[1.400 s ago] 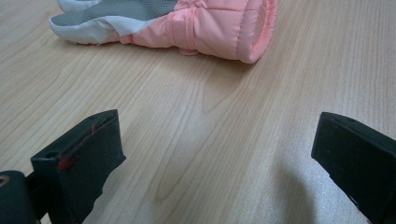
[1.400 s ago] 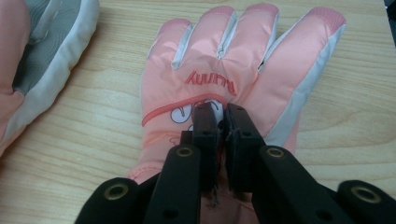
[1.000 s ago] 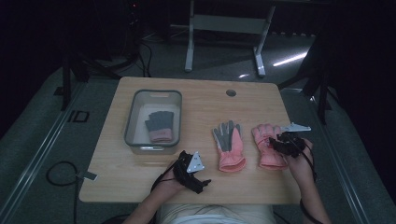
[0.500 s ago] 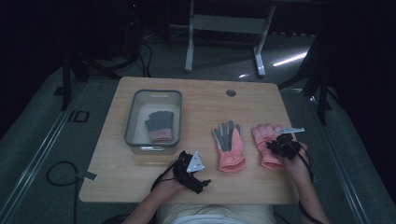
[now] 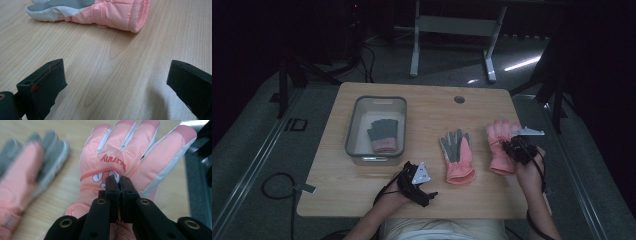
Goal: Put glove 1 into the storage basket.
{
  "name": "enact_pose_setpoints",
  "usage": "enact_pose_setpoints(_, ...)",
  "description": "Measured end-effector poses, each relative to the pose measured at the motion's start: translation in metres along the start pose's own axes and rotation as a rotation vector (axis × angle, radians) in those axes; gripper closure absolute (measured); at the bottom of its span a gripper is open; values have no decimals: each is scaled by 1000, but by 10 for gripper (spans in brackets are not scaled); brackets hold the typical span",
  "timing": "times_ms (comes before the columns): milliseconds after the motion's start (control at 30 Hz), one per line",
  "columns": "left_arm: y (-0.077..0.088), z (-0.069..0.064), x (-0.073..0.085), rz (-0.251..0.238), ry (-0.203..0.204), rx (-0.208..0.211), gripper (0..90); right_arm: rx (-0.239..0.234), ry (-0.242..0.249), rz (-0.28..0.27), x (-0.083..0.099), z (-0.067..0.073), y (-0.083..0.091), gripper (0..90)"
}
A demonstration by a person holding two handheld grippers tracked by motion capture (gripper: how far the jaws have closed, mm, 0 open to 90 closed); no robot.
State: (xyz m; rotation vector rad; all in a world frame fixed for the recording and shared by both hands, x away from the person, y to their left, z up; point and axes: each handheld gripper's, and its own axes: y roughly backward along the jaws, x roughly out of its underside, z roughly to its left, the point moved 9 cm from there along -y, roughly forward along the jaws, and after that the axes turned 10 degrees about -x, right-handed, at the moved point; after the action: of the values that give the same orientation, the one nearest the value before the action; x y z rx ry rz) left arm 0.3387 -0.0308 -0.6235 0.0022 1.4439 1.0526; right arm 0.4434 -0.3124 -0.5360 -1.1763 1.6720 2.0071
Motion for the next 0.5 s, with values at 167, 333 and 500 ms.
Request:
enact_pose_setpoints(167,0,1,0,-1,6,1,15,-19,10,-58,-30,19,21,866)
enact_pose_setpoints(333,0,0,0,-2,2,0,15,-38,38,-84,-51,49,32,865)
enact_pose_setpoints(500,0,1,0,-4,5,0,15,-52,38,-97,-63,76,35,865)
